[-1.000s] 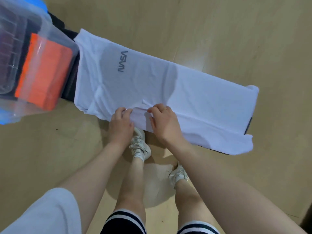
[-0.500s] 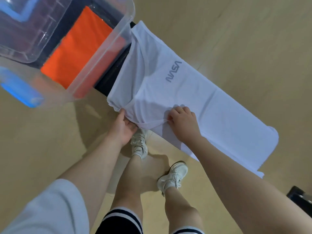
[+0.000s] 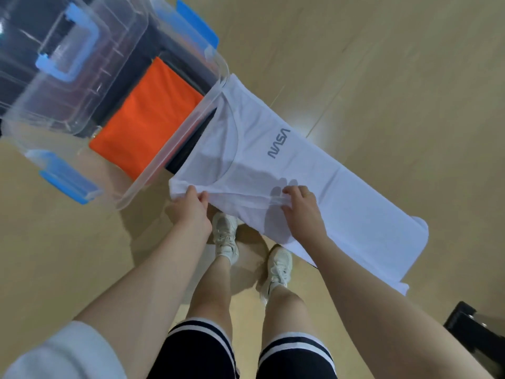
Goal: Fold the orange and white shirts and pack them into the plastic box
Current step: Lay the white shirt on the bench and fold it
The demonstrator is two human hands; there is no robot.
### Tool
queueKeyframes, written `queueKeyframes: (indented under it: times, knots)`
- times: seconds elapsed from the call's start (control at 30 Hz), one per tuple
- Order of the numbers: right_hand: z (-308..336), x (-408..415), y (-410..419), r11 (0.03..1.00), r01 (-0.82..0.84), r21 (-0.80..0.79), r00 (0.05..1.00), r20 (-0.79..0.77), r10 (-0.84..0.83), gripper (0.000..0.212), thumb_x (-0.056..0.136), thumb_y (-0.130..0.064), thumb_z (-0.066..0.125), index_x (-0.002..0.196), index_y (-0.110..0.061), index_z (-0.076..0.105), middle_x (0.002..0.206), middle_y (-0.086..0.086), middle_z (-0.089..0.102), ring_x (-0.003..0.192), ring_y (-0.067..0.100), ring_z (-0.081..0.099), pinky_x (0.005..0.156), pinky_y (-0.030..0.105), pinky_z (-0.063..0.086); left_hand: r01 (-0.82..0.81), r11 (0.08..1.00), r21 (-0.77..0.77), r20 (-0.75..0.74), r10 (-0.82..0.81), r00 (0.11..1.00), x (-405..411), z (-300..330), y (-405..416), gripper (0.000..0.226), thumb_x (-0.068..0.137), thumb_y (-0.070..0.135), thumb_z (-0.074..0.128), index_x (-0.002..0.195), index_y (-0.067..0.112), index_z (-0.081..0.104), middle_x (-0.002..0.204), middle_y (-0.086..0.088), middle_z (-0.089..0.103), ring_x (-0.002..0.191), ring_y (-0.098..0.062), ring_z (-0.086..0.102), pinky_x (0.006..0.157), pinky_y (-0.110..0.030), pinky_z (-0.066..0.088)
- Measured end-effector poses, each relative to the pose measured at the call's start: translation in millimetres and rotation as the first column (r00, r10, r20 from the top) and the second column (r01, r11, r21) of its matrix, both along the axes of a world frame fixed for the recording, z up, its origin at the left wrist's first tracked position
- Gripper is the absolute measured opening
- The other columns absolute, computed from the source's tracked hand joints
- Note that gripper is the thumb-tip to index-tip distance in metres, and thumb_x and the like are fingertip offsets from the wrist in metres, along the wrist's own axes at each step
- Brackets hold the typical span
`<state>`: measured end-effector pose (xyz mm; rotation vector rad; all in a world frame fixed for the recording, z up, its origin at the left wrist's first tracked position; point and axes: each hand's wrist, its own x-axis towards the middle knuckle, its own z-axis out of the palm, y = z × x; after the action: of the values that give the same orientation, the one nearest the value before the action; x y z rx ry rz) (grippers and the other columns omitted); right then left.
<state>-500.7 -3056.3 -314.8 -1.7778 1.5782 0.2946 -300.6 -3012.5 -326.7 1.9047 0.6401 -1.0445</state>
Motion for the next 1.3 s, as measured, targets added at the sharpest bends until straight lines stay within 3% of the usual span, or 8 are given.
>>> queueKeyframes:
  times: [0.17,0.3,0.53,0.73,0.83,0.97,1.13,1.3]
  knots:
    - [13,-25,-8,0.986,0.133,-0.097,0.991,0.04,-0.13,0.034,0.088,0.003,0.042,0.119,-0.004,0.054,0.126,0.015,0.053,0.115,0.033,0.046,0.087,0.036,0.041,0.367,0.93,-0.037,0.071,-0.364,0.929,-22,13,-28,0.014,0.092,-0.004,0.036,0.095,0.002,0.047,0.068,-0.001,0.037,0.055,-0.002,0.044,0.049,-0.009,0.04]
    - [7,-67,-28,0.977,0.204,-0.06,0.978,0.053,-0.201,0.029,0.089,0.0,0.041,0.112,-0.002,0.058,0.122,0.016,0.055,0.112,0.033,0.046,0.088,0.035,0.039,0.606,0.795,-0.038,0.158,-0.594,0.789,-62,24,-44,0.03,0.089,0.004,0.04,0.118,0.004,0.046,0.099,-0.003,0.051,0.085,-0.014,0.05,0.083,-0.03,0.043]
    - [-39,-145,-100,0.927,0.374,0.026,0.925,0.061,-0.375,0.027,0.088,-0.004,0.042,0.107,-0.004,0.06,0.114,0.016,0.057,0.111,0.031,0.046,0.089,0.033,0.036,0.973,0.191,-0.126,0.291,-0.931,0.22,-135,15,-134,0.024,0.093,0.008,0.042,0.089,0.026,0.057,0.083,0.011,0.062,0.077,-0.012,0.061,0.085,-0.031,0.049]
    - [-95,-187,-143,0.843,0.338,0.419,0.893,0.141,-0.428,0.01,0.086,-0.013,0.049,0.088,-0.017,0.058,0.086,-0.001,0.057,0.084,0.017,0.05,0.073,0.026,0.037,0.917,-0.398,0.032,0.236,-0.888,-0.394,-191,-28,-227,0.023,0.093,0.015,0.045,0.113,0.014,0.058,0.097,0.002,0.057,0.085,-0.014,0.051,0.071,-0.021,0.041]
    - [-124,-195,-150,0.728,0.237,0.643,0.895,0.146,-0.421,0.011,0.087,-0.019,0.052,0.094,-0.02,0.061,0.096,0.001,0.061,0.091,0.019,0.055,0.08,0.03,0.044,0.811,-0.58,0.078,0.063,-0.809,-0.584,-202,-65,-248,0.025,0.093,0.017,0.044,0.113,0.017,0.059,0.103,0.0,0.061,0.087,-0.017,0.052,0.075,-0.022,0.039]
    - [-149,-192,-156,0.604,0.101,0.791,0.926,0.147,-0.347,0.038,0.089,-0.034,0.05,0.122,-0.018,0.057,0.132,0.001,0.054,0.124,0.023,0.049,0.108,0.039,0.035,0.64,-0.768,-0.016,-0.204,-0.625,-0.754,-200,-103,-253,0.028,0.092,0.029,0.043,0.115,0.022,0.059,0.114,0.002,0.063,0.099,-0.019,0.057,0.088,-0.029,0.045]
    - [-152,-202,-158,0.577,0.134,0.806,0.92,0.115,-0.375,0.024,0.083,-0.042,0.058,0.098,-0.025,0.067,0.11,-0.002,0.066,0.108,0.022,0.061,0.093,0.032,0.047,0.558,-0.821,-0.119,-0.404,-0.473,-0.783,-184,-120,-249,0.04,0.089,0.053,0.042,0.105,0.023,0.062,0.101,0.004,0.065,0.094,-0.017,0.061,0.084,-0.033,0.046]
    - [-112,-215,-168,0.779,0.168,0.604,0.905,0.219,-0.364,0.019,0.083,-0.021,0.061,0.065,-0.019,0.054,0.065,-0.005,0.051,0.067,0.016,0.05,0.062,0.027,0.039,0.698,-0.716,0.025,-0.043,-0.698,-0.714,-177,-88,-259,0.016,0.086,0.031,0.056,0.089,0.016,0.062,0.08,0.003,0.059,0.075,-0.016,0.052,0.063,-0.026,0.038]
